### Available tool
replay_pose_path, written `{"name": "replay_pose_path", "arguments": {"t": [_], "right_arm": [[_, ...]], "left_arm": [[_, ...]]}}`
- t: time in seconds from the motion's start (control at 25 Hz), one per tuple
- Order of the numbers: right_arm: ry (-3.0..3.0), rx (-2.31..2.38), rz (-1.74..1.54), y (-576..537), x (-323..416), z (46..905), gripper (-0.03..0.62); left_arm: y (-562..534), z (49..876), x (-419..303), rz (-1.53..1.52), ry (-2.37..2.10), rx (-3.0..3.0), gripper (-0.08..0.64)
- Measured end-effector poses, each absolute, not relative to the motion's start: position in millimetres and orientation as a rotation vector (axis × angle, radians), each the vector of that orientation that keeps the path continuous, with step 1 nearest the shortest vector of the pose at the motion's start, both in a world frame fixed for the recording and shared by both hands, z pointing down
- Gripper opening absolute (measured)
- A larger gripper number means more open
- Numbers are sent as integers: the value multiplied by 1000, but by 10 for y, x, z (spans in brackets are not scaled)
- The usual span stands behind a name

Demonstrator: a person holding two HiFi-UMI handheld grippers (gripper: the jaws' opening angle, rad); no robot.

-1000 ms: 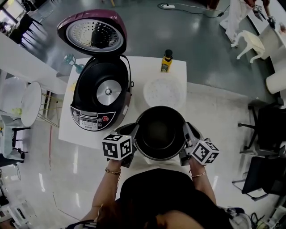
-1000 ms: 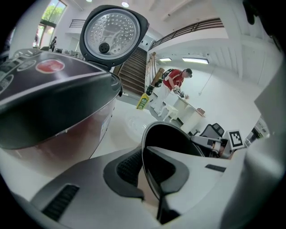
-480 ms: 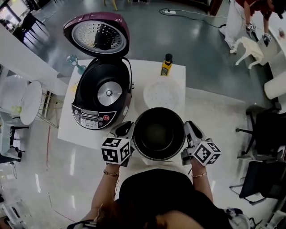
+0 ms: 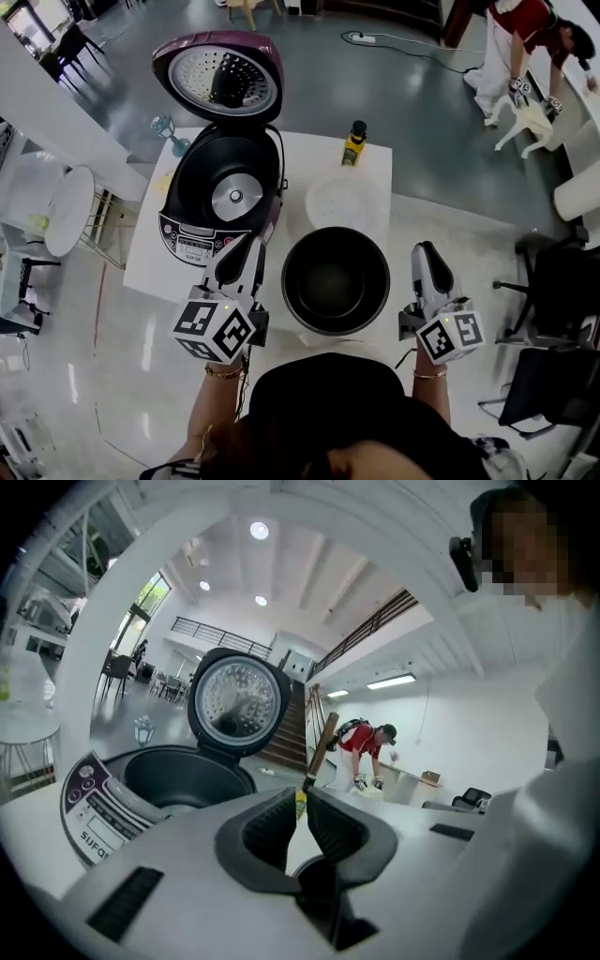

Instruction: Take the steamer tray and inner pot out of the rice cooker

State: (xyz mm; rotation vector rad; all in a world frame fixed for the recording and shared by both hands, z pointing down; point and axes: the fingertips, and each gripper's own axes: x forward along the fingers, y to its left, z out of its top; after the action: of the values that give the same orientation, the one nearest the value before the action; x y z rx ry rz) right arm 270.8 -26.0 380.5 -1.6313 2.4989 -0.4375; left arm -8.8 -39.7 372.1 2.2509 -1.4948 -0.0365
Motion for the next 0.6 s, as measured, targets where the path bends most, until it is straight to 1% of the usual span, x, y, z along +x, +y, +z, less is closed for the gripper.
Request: {"name": "replay_pose_path", "arguments": {"t": [0.12, 0.24, 0.44, 0.6], "right_arm": [[2549, -1684, -242, -170, 2681, 3601, 54], [2586, -1723, -125, -95, 2671, 3491, 49], [2613, -1774, -76, -17, 2697, 3468, 35], [2621, -1791, -80, 35, 2729, 3446, 26]], "left_arm": [[-331, 3509, -65, -20, -1574, 2337, 31], [-268, 3347, -6, 39, -1641, 2439, 31], [-255, 3226, 57, 24, -1656, 2523, 31], [-259, 3271, 79, 88, -1691, 2544, 31]]}}
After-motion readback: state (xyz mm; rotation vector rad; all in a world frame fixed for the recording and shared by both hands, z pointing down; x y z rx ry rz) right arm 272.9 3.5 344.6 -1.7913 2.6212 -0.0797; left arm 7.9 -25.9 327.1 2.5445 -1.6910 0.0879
